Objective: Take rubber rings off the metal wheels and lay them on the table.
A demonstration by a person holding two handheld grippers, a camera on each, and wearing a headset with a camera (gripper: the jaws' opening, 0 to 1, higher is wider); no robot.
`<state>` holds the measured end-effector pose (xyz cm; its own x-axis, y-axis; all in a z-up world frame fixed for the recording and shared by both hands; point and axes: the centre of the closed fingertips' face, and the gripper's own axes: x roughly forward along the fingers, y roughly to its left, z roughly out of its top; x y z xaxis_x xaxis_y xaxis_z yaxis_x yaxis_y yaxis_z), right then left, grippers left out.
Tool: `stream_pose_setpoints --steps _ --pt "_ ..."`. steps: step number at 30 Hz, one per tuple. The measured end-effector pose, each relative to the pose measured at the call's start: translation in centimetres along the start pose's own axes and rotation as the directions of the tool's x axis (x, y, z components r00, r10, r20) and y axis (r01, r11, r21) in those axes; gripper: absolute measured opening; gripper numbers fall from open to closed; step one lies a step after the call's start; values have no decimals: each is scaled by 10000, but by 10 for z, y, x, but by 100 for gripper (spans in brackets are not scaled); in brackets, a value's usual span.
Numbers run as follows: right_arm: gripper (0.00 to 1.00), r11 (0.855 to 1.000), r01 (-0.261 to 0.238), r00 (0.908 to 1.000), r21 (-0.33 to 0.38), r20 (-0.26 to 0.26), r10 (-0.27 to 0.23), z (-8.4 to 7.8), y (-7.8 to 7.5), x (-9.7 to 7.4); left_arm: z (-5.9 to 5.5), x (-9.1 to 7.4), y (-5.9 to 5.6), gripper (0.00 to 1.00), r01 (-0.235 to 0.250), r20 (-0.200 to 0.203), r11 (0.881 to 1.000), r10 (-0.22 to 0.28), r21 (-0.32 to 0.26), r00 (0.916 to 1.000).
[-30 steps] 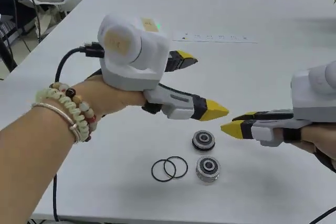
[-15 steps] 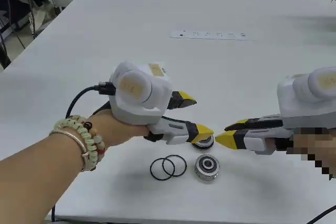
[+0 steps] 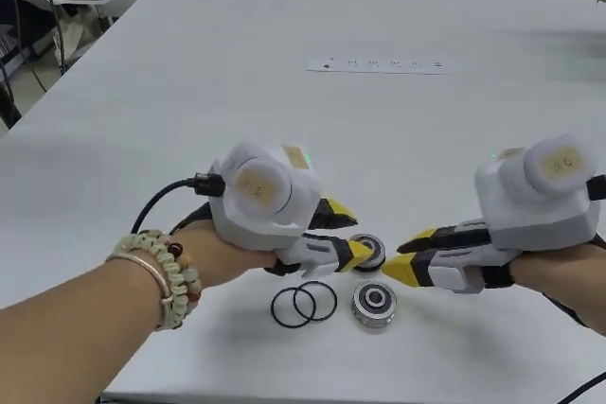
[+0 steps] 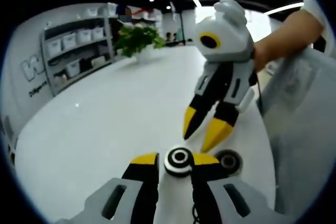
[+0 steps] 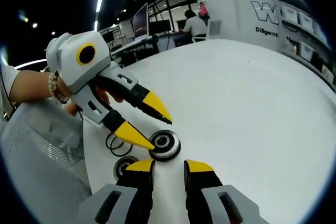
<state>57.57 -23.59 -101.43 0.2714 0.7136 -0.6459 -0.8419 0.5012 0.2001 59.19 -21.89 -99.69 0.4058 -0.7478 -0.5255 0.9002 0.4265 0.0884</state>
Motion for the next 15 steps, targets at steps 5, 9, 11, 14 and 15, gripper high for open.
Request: stream_pose_setpoints --steps 5,9,11,14,15 --pt "19 10000 -40 10000 -72 2 40 1 2 2 -1 2 -3 19 103 -17 9999 -103 -136 9999" --pt "19 9999 -118 9999 -34 25 118 1 3 4 -3 3 -5 16 90 -135 9999 -91 -65 9999" --pt "19 9999 -115 9999 -35 33 116 1 3 5 -3 4 -6 14 102 -144 9998 -105 -157 9998" --pt "19 9999 -108 9999 -99 38 109 1 4 7 -4 4 -7 14 103 -147 9999 -104 -103 9998" --pt "19 9999 -92 9999 -137 57 93 2 5 8 -4 4 -7 14 100 -141 9998 -102 -142 9998"
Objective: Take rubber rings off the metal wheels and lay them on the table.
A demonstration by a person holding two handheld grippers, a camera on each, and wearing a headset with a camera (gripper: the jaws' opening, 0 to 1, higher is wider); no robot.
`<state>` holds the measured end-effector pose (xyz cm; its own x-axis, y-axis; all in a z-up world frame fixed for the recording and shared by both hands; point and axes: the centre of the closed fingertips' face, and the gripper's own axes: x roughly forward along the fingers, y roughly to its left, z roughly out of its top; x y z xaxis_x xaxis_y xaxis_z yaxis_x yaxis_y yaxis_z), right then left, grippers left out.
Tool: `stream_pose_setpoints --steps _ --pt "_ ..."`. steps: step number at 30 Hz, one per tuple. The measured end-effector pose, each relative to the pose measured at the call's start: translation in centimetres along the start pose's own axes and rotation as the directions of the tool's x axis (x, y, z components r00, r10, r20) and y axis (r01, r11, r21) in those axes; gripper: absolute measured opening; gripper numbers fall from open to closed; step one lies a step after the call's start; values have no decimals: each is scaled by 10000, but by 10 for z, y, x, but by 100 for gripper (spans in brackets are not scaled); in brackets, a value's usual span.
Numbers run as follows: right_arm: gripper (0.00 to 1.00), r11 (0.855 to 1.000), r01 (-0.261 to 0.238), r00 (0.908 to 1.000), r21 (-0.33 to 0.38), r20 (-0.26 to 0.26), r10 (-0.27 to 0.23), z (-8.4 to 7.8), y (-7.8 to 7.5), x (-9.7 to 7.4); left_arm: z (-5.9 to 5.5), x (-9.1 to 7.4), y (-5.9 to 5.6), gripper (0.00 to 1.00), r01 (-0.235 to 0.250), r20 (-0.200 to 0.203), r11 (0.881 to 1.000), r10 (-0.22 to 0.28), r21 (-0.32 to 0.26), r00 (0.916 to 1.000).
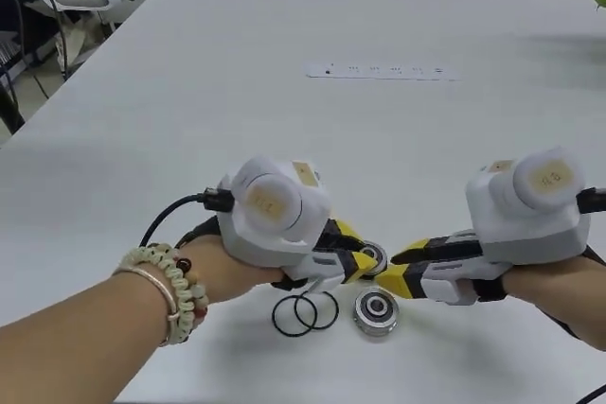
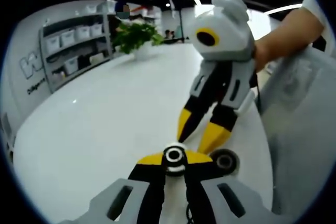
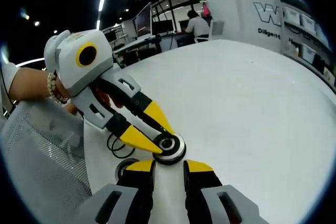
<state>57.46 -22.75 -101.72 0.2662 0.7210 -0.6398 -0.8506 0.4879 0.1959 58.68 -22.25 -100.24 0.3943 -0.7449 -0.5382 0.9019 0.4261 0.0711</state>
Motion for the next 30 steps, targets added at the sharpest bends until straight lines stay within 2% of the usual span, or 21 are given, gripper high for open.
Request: stream_pose_setpoints --steps 6,15,24,30 --pt "19 9989 256 9997 -389 39 -255 1 -4 3 0 -1 -1 14 -18 61 9999 19 -122 10000" --pt "15 9968 200 9998 -773 -61 -205 0 -2 2 0 -1 -1 14 -32 84 9999 34 -157 10000" --pt "2 9921 325 9990 -1215 -255 -358 -3 -5 0 0 -2 0 14 -82 71 9998 83 -193 9999" --pt "0 9921 603 9973 -1100 -348 -645 -1 -10 1 0 -2 1 14 -90 59 9998 91 -204 9999"
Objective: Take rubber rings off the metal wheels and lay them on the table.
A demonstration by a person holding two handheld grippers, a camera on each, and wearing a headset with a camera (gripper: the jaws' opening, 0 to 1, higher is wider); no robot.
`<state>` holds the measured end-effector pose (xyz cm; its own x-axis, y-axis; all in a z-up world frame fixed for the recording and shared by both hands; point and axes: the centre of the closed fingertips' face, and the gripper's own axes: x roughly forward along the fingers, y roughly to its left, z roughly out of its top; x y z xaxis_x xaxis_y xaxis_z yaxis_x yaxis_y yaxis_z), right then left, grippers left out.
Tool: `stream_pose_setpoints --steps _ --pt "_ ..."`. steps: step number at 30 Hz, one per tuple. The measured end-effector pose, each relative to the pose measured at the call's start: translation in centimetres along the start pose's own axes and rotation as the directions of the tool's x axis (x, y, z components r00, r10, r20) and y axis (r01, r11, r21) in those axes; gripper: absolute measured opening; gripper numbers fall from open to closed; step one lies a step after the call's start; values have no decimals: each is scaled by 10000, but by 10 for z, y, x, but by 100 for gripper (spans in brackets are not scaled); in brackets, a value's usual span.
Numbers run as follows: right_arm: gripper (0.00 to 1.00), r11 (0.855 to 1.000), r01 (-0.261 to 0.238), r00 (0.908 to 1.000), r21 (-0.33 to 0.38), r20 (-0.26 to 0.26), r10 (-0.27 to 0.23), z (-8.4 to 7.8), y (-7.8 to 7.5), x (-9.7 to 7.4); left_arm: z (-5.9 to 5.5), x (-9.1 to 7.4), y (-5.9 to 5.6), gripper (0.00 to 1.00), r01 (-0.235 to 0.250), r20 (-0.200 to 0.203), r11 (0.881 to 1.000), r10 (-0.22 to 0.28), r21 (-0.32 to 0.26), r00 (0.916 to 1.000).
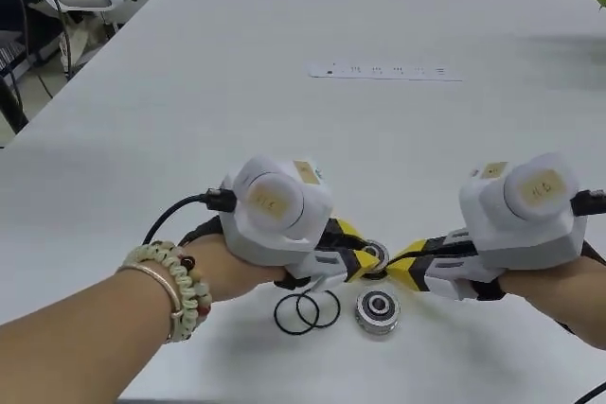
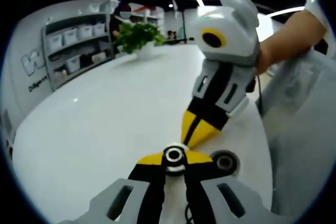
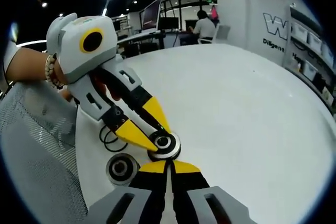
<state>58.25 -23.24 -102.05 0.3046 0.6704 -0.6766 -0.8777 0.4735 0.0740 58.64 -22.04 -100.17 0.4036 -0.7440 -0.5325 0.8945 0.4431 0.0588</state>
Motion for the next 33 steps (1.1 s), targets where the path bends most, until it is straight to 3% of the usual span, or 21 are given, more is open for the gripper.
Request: stream_pose_setpoints --steps 7,10,12,13,15,19,28,33 --pt "0 9920 183 9997 1252 105 -198 2 -7 -1 0 0 1 14 -42 -26 10000 42 39 10000" --pt "0 9752 121 9980 2211 586 -256 9 -11 -5 -1 -1 2 14 -41 -24 10000 41 39 10000" --pt "0 9611 -216 9957 2753 927 -41 15 -8 -7 -1 0 2 14 -38 -17 10000 38 48 10000" --pt "0 9527 -256 9966 3027 825 6 13 -8 -7 -1 0 2 14 -43 -18 10000 43 55 10000" --pt "0 9562 -203 9967 2921 811 -36 12 -7 -7 0 0 2 14 -35 -15 10000 35 62 10000" --pt "0 9382 -418 9958 3435 905 113 13 -3 -8 0 0 1 14 -40 -13 9998 41 181 10000" --pt "0 9279 -518 9951 3691 972 168 15 2 -10 0 0 1 14 -129 -25 9998 129 146 9999" --pt "0 9297 -526 9952 3645 964 185 17 4 -10 0 0 1 14 -127 8 9999 127 115 9999"
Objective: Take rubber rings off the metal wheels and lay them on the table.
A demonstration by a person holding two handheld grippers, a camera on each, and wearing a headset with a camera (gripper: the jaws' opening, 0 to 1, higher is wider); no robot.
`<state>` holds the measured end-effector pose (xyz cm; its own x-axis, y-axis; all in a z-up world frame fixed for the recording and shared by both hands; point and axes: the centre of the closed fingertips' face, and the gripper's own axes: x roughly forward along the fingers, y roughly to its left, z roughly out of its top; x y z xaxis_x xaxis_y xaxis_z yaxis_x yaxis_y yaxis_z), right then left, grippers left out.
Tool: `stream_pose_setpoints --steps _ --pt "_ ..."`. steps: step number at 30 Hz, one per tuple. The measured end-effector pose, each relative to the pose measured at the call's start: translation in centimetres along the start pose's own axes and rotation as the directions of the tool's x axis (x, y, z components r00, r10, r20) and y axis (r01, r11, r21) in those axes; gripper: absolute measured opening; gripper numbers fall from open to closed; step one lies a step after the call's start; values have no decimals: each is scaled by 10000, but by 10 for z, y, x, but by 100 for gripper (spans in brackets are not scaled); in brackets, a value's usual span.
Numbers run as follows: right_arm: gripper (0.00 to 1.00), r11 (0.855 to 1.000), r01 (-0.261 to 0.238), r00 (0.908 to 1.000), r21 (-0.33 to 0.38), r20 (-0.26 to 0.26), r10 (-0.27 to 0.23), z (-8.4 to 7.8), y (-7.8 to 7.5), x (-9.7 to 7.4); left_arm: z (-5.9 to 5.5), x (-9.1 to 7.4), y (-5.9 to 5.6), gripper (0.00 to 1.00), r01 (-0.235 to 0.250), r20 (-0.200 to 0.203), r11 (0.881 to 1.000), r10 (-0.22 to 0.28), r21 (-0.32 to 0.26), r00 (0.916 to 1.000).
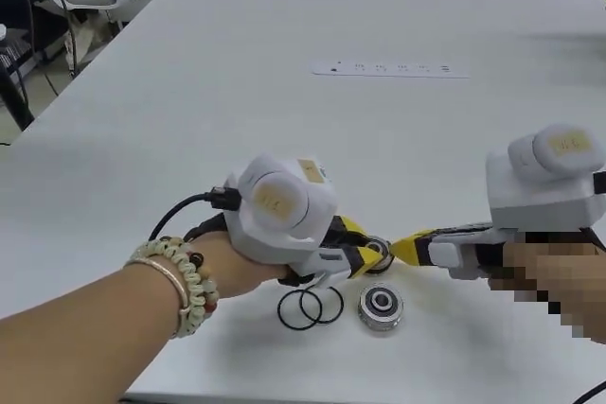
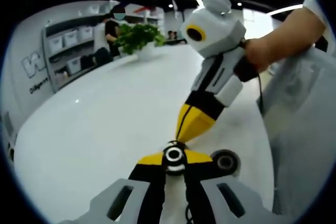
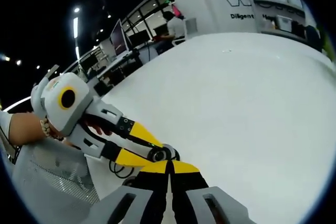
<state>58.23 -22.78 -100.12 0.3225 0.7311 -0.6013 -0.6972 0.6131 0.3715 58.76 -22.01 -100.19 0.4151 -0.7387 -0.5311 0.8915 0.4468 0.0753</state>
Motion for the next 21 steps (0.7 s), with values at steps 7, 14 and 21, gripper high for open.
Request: stream_pose_setpoints --steps 7,14,21 --pt "0 10000 -34 10000 -46 -8 34 1 0 0 0 0 0 14 -7 77 10000 8 -65 10000" --pt "0 9999 -123 9999 60 27 123 2 0 0 1 1 0 14 21 146 10000 -20 -84 9999" --pt "0 9998 -179 9998 112 23 179 2 1 0 1 1 0 14 45 190 9999 -42 -125 9998"
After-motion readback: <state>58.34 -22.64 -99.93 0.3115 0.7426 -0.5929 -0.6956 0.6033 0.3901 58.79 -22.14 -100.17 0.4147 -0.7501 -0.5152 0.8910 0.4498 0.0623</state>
